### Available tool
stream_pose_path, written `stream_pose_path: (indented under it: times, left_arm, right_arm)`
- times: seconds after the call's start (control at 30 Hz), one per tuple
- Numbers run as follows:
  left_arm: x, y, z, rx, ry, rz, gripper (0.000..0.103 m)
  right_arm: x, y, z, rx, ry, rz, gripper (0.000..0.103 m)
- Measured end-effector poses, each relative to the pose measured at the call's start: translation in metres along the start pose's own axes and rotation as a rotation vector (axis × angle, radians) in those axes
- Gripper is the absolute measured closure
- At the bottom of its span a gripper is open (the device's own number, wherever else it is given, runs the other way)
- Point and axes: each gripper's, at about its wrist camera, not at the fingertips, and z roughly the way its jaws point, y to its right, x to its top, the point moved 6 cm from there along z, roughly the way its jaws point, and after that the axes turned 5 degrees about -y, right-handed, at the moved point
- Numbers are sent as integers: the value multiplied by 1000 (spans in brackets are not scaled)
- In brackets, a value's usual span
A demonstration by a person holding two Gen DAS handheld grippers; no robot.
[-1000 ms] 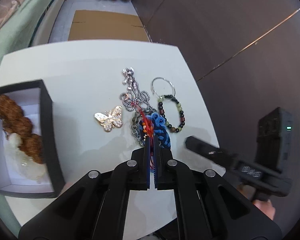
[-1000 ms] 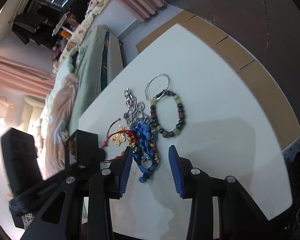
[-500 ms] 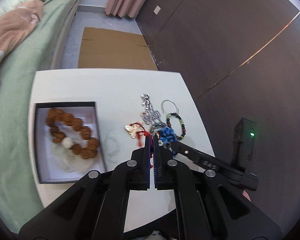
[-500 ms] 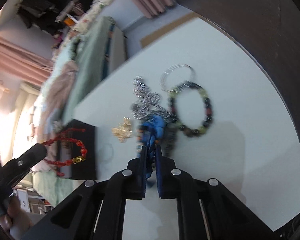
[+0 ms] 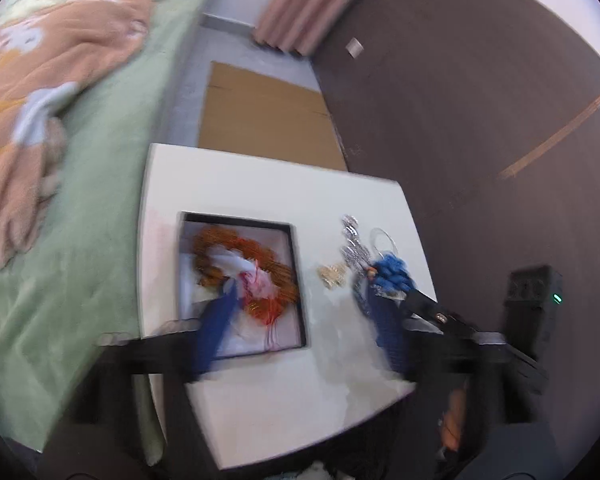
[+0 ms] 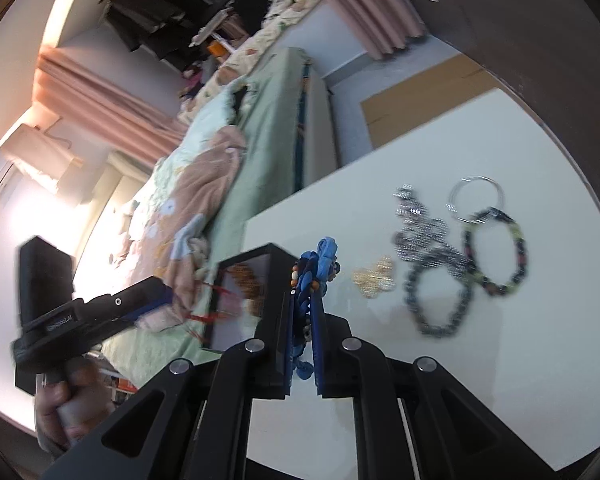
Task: Organize jewelry
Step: 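Carry both strands into the black box and open both tools, then move both tools back toward the gold butterfly brooch and bead bracelets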
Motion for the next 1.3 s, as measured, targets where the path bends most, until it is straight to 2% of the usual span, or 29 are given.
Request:
stream_pose_path:
  times: [0.2, 0.27, 0.47, 0.53, 0.6, 0.67, 0.77, 0.9, 0.97, 1.07, 1.3]
  left_arm:
    - [-3, -32, -13, 8, 20, -47, 30]
    - [-2, -45, -22, 10, 42, -68, 24]
    - [-3, -67, -43, 23, 87, -100, 19]
    - [-3, -73, -49, 27, 100, -108, 16]
    - [-4, -76, -53, 29, 109, -112, 15]
    - [-5, -78, -56, 33, 114, -109, 14]
    - [-7, -78, -57, 41, 120, -104, 13]
    - [-8, -73, -54, 38, 118, -91, 13]
    - [-8, -68, -52, 38, 115, -80, 12]
    - [-8, -58, -49, 39, 115, -59, 8]
    - [-6, -27, -33, 22, 105, -10, 8]
  right_arm:
    - [8, -46, 8, 31, -20, -79, 95]
    - [11, -59, 11, 34, -24, -100, 95]
    - [13, -98, 26, 65, -65, -161, 93]
    - [12, -103, 36, 37, -99, -170, 88]
    - [11, -101, 41, 13, -104, -155, 27]
    - [11, -98, 33, -44, -57, -188, 25]
    - [12, -87, 26, -55, -55, -157, 25]
    - [16, -65, 4, -117, -1, -136, 11]
    - [18, -56, -6, -139, 19, -130, 8]
    - [21, -39, -25, -203, 46, -126, 8]
    - [24, -3, -50, -304, 80, -101, 8]
